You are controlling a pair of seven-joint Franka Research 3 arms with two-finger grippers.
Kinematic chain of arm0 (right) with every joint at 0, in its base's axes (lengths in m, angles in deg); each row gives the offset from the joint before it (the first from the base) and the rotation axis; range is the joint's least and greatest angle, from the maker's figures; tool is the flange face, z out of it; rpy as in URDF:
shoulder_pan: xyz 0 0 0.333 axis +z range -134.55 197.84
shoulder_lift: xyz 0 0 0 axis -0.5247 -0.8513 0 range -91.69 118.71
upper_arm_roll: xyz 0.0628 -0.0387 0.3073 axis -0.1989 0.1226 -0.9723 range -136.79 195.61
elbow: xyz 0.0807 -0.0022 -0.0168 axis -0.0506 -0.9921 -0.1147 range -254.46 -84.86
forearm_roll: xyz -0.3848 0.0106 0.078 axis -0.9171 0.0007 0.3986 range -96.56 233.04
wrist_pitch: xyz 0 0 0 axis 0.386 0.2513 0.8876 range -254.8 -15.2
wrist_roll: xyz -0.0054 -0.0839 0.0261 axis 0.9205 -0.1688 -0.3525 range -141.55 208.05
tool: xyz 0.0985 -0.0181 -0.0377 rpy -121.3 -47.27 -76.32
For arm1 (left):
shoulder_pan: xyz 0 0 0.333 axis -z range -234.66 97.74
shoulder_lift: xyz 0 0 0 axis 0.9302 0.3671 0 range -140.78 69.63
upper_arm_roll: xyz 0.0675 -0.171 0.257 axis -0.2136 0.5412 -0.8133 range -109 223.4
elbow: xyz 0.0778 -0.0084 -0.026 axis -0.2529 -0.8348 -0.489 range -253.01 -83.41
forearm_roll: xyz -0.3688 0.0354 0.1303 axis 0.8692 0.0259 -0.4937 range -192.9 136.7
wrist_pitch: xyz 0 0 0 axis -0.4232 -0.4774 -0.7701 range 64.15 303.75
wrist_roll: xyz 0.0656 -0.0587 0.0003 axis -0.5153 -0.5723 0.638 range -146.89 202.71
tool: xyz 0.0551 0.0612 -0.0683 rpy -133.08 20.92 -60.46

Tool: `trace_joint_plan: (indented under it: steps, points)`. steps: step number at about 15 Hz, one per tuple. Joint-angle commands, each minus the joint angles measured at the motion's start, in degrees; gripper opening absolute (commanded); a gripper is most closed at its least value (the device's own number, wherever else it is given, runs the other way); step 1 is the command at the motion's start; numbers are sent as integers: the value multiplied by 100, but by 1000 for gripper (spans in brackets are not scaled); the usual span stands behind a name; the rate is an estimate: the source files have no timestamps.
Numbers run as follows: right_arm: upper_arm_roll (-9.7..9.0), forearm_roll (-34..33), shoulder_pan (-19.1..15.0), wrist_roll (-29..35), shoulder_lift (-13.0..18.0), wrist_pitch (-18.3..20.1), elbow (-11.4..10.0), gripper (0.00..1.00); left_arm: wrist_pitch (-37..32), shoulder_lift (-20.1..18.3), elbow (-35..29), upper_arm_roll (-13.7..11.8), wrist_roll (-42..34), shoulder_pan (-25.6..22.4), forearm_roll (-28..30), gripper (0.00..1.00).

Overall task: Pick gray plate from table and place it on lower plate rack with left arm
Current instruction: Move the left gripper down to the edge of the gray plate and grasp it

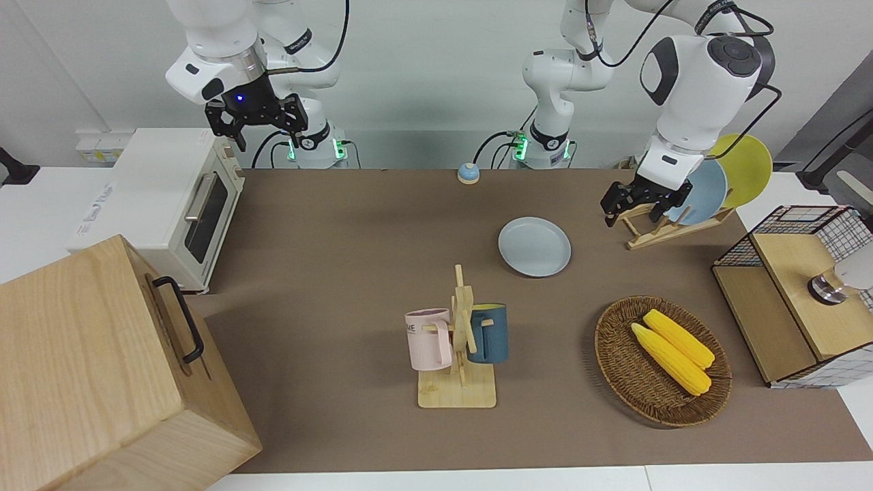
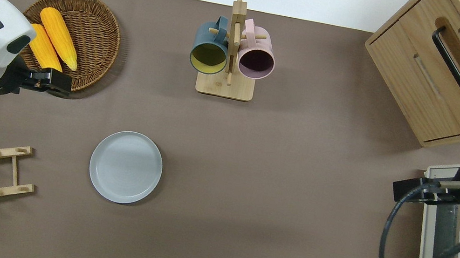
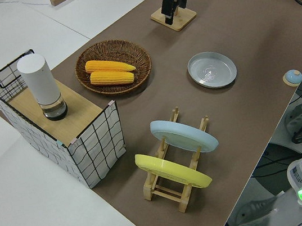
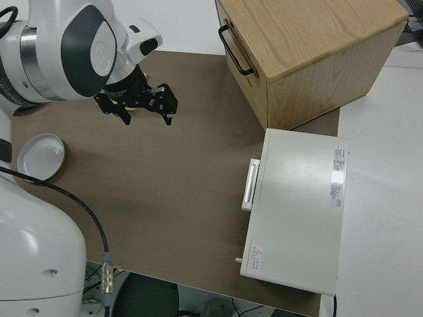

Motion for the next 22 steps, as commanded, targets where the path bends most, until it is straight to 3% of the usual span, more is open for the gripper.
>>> trace_joint_plan:
  steps: [1,12,18,22]
  points:
    - [-38,20,-76,-19,27,87,35,990,-8,7,-137,-99,39,135,60,1000]
    - [-38,20,-76,-19,27,87,35,987,159,-46,-429,-91,83,83,174,998]
    - [-38,20,-85,-19,27,87,35,990,1248,-424,-1675,-91,118,83,192,998]
    - [-38,20,-85,-19,27,87,35,987,1461,-635,-2449,-91,118,83,192,995]
